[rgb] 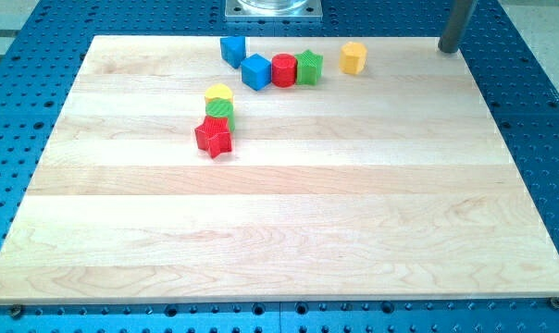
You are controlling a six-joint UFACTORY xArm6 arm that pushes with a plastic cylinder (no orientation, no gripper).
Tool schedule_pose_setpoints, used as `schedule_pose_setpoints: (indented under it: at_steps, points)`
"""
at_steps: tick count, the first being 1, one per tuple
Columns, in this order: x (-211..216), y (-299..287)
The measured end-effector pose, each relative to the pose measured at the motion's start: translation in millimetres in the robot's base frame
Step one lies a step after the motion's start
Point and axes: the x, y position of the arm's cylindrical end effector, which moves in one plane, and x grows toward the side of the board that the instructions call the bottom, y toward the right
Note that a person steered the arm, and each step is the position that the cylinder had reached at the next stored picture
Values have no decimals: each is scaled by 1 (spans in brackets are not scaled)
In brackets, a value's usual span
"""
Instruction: Push hexagon into the green star
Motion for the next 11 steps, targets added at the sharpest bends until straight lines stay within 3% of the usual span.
schedule_pose_setpoints:
  at_steps: [4,5,6,7,10,11]
  points:
    - [7,-5]
    - [28,-26]
    - [56,-89]
    - [27,-129]
    - [0,-235]
    - [-9,-295]
